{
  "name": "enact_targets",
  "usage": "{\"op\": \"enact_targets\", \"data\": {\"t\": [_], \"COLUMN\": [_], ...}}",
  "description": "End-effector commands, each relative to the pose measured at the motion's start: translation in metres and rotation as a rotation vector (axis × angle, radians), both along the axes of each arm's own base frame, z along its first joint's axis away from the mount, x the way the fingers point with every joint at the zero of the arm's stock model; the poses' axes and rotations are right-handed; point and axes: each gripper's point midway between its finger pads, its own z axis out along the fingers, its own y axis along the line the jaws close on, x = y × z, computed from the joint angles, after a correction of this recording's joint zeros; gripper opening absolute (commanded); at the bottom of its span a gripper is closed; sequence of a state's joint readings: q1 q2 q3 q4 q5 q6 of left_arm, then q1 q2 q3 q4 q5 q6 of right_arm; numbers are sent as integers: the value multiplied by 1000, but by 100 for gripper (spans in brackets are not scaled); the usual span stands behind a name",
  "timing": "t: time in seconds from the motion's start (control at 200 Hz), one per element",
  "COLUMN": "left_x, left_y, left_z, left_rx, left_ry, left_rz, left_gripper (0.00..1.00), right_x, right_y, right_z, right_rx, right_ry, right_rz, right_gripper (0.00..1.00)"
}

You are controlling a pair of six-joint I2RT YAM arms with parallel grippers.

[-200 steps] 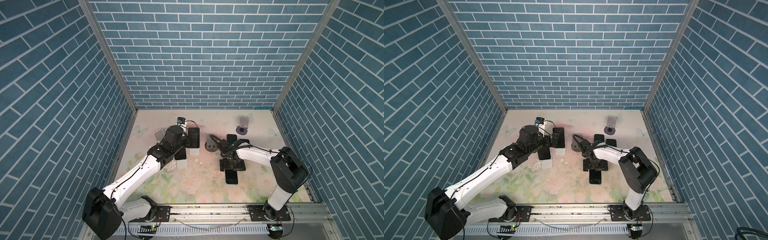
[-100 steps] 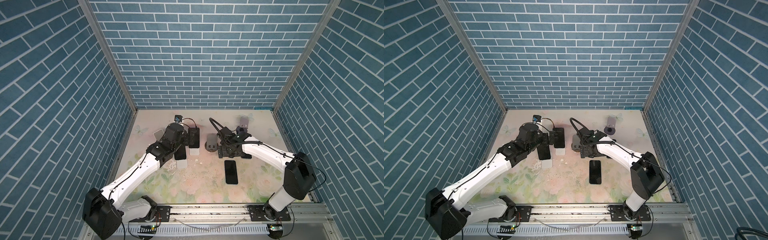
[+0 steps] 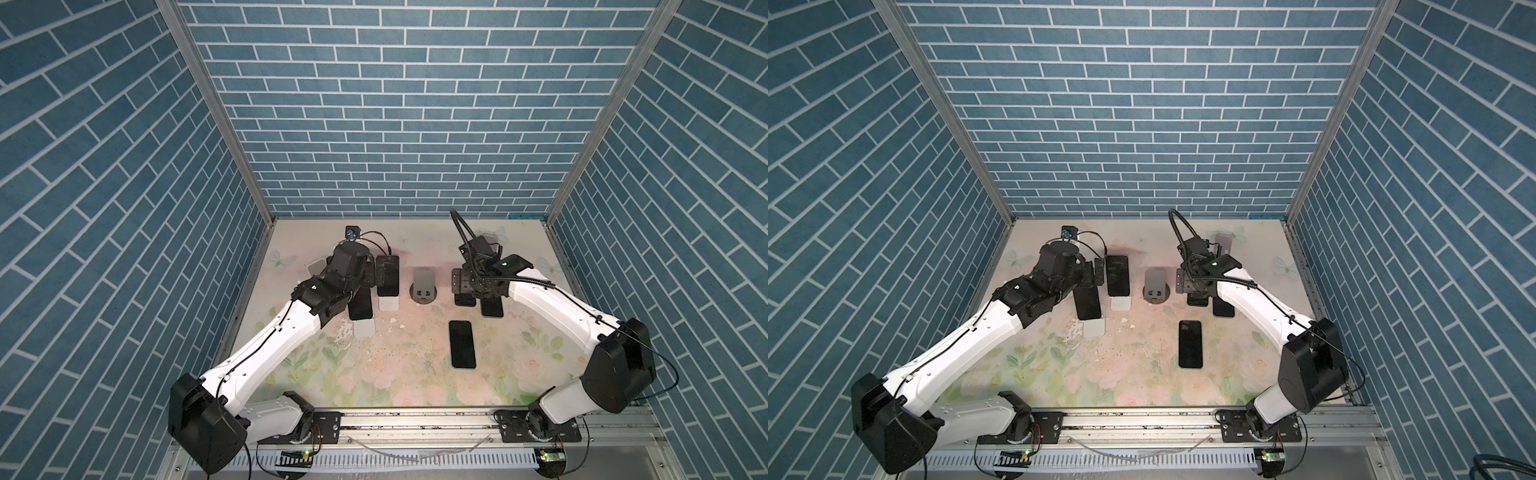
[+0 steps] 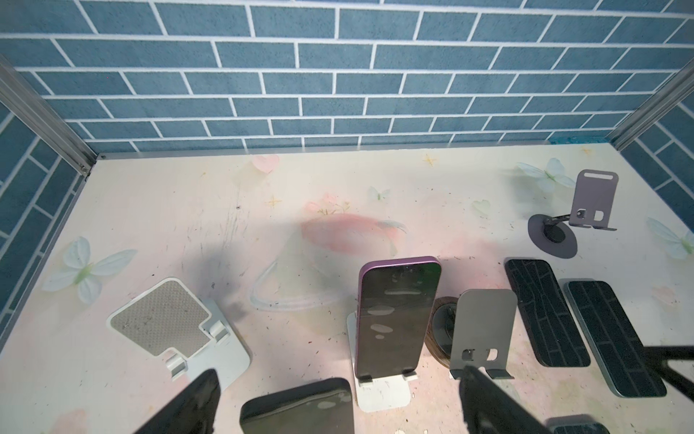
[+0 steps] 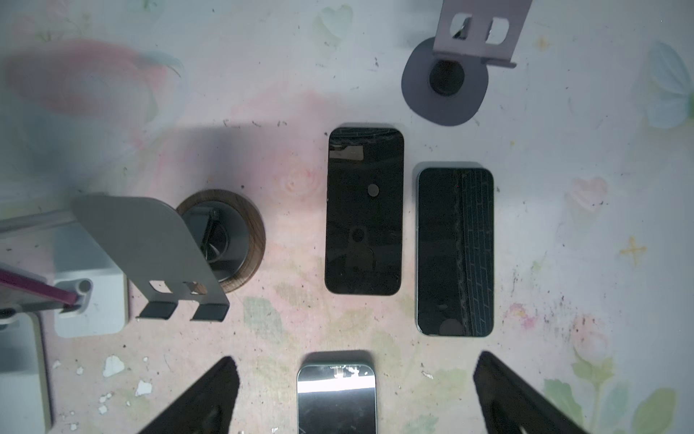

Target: Remove the phone from the phone stand

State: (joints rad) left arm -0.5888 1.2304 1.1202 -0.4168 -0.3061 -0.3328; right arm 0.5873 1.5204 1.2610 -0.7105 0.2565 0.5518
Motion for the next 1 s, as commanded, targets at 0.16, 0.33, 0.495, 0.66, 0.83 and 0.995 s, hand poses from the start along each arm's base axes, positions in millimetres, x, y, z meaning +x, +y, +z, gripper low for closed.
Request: {"op": "enact_targets", "data": {"t": [0.16,0.33,0.495,0.66,0.83,0.995], "left_x": [-11,-22,-34,-46,-56,-63], "left_y": [13,23,26,30,26,22], "left_z": [5,-3,-16,-32,-48,-62], "left_rx": [59,110,122,138,128,126], "left_ry": [34,64,124,190,248,287], "left_rz": [65,99,86,100,103,105], "left_gripper": [100,100,100,100,100,100], "right_x": [25,38,41,41,39,38], "right_y": [8,17,17,16,17,17], "right_z": [2,9,3,-8,-13,-19], "right_rx": [-14,-5,-11,1,21,29], "right_ry": [-29,-57,-53,-34,-16,-4], "right_rz": [73,119,131,133,146,155], "right_gripper": [98,98,98,99,98,99]}}
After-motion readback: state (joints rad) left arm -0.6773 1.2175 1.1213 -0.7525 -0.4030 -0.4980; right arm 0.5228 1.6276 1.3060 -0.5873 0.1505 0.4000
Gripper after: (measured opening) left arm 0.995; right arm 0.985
